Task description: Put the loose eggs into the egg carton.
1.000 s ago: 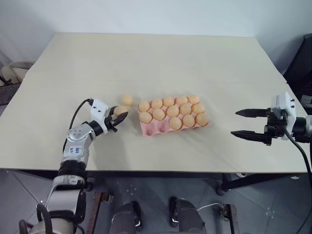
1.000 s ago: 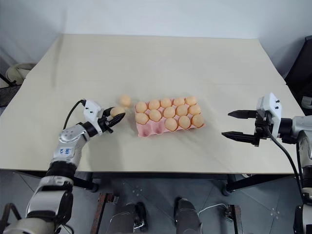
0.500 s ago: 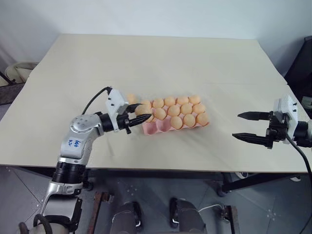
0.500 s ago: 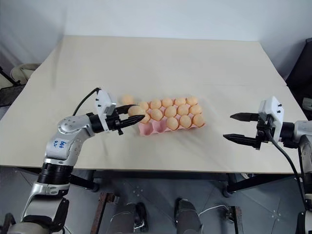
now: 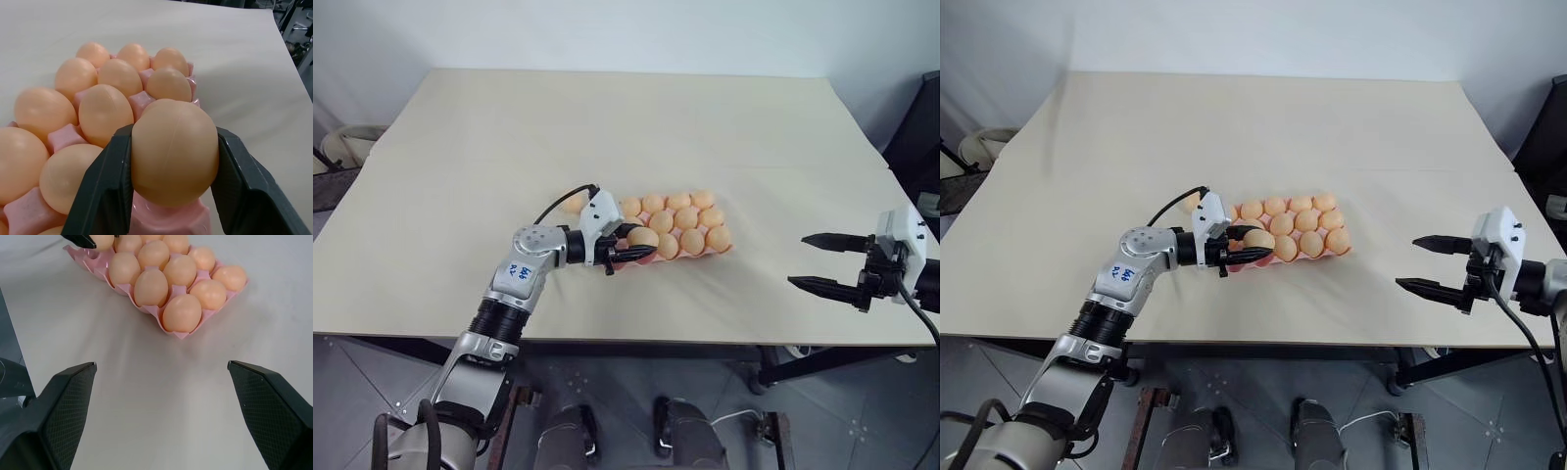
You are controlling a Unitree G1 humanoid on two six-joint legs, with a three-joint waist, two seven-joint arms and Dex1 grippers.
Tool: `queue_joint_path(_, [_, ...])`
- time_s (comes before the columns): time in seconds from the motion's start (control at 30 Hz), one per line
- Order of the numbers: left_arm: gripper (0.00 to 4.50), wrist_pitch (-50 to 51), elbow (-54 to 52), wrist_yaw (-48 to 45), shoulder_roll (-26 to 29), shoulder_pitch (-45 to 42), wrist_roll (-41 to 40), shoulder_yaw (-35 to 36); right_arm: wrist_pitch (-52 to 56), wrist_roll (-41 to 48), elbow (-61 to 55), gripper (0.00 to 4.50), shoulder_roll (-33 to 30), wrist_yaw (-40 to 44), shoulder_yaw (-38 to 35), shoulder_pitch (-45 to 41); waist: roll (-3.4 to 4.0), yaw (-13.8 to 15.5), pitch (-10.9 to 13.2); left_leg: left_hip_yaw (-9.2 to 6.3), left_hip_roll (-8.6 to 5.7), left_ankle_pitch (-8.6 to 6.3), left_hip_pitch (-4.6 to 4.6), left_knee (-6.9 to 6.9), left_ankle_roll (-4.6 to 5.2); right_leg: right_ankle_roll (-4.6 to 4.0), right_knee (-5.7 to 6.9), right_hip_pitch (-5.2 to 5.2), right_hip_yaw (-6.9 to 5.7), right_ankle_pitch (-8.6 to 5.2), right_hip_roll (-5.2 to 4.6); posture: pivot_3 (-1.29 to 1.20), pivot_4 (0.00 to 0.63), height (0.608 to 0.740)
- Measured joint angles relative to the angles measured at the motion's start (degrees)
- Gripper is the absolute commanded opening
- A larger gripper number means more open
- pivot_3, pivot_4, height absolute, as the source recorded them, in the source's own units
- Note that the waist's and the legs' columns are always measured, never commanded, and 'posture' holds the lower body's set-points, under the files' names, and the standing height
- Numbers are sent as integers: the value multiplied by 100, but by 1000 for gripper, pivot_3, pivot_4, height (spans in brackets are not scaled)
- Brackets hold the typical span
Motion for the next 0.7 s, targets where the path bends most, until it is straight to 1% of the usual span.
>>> queue_joint_path(0.07, [1830, -22, 112, -14, -16, -48, 66, -20, 17, 40, -82, 4500, 0, -48, -28, 84, 0, 3, 0, -2, 0, 0, 0, 2, 3, 0, 0, 1, -2, 0, 0, 0, 150, 740])
queue_joint_path(0.17, [2714, -22, 159, -25, -12, -62, 125, -27, 50, 70, -117, 4500, 0, -95, -30, 116, 0, -1, 0, -2, 0, 0, -1, 2, 4, 0, 0, 1, -2, 0, 0, 0, 150, 740])
queue_joint_path(0.33, [4368, 31, 120, -60, -3, -66, 127, -22, 86, 75, -123, 4500, 0, -162, -30, 113, 0, 3, 0, -3, 0, 0, -2, 2, 4, -1, 0, 1, -3, 0, 0, 0, 150, 740])
queue_joint_path(0.37, [4439, 48, 87, -60, -1, -67, 125, -18, 86, 75, -123, 4500, -1, -167, -30, 108, 0, 3, 0, -3, 0, 0, -2, 2, 4, -1, 0, 1, -3, 0, 0, 0, 150, 740])
queue_joint_path(0.57, [4439, 183, -284, 55, 66, -67, 115, 119, 82, 72, -76, 4500, -1, -159, -12, -43, 0, -7, 0, -3, 0, 2, -1, 2, 6, -1, 4, 0, -2, 0, 0, 0, 150, 740])
queue_joint_path(0.7, [4439, 145, -652, 403, 179, -215, 35, 601, 69, 73, -11, 4500, -1, -101, 15, -180, 0, -1, 0, -5, 1, 3, -1, 2, 6, -1, 5, 1, -3, -1, 0, 0, 150, 740])
